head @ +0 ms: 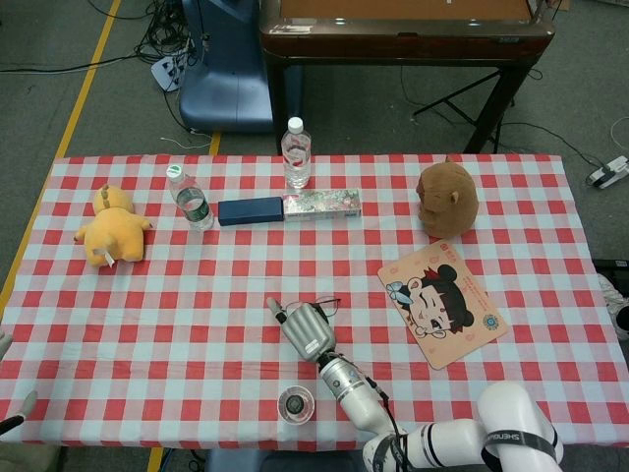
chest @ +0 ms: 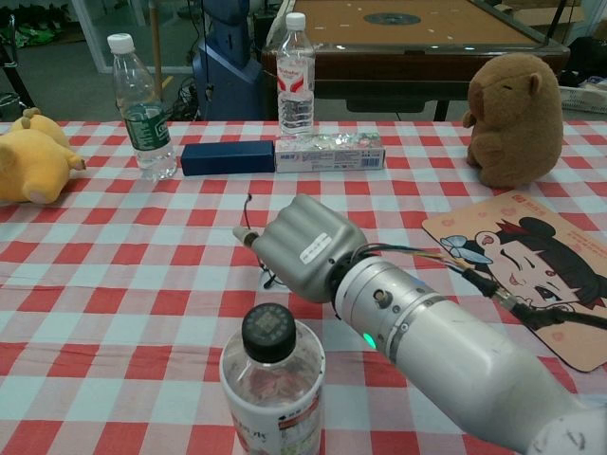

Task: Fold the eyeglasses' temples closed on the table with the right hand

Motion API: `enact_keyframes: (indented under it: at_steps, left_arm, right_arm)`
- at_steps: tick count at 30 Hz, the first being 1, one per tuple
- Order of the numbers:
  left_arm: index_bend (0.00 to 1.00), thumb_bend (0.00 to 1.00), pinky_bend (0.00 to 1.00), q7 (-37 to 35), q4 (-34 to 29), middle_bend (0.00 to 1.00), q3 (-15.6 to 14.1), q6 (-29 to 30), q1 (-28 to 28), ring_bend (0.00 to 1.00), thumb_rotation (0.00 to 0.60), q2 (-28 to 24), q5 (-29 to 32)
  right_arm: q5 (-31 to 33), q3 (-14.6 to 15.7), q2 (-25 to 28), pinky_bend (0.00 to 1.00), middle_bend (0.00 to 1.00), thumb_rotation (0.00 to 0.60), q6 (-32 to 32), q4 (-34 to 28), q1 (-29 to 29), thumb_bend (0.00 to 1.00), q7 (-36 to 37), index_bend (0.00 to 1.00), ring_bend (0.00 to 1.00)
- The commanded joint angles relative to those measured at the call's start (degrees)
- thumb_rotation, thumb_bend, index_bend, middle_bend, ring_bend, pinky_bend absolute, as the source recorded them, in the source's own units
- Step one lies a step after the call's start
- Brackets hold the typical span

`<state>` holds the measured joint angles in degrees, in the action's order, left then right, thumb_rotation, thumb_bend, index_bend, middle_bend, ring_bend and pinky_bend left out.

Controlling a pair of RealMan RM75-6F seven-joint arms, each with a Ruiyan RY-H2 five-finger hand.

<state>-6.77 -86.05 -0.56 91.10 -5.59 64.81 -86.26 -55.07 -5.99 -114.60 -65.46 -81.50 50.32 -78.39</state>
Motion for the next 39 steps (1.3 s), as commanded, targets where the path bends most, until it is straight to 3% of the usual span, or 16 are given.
enact_keyframes:
  at_steps: [1,12,31,39]
  left_arm:
    - [0.00,0.32,0.00,0.1,-0.1,0.00,0.1,0.0,0.1,0.00,0.600,0.0,-0.1]
    - [0.00,0.32,0.00,2.0,-1.3,0.00,-0.1,-0.3,0.5,0.00,0.600,0.0,-0.9]
    - [0.00,0.32,0.00,2.9,-2.0,0.00,-0.4,-0.3,0.4,0.00,0.600,0.0,-0.9]
    - [0.00,0.32,0.00,2.8,-1.7,0.00,-0.4,-0.3,0.4,0.00,0.600,0.0,-0.8]
  right_arm:
    - [-0.4,1.3,1.6,0.90,0.92,0.600,-1.0,-1.7,-1.1,0.72,0.6,0.00,0.99]
    - [-2.1,5.2,8.8,0.90,0.92,0.600,-4.4,-7.0,-5.9,0.72,5.2,0.00,0.99]
    - [0.4,5.8,7.7,0.90,0.92,0.600,2.5,0.5,-8.0,0.72,15.0,0.00,0.99]
    - [-4.2,5.2,11.1,0.90,0.92,0.600,-1.0,-4.6,-9.3,0.72,18.4,0.00,0.99]
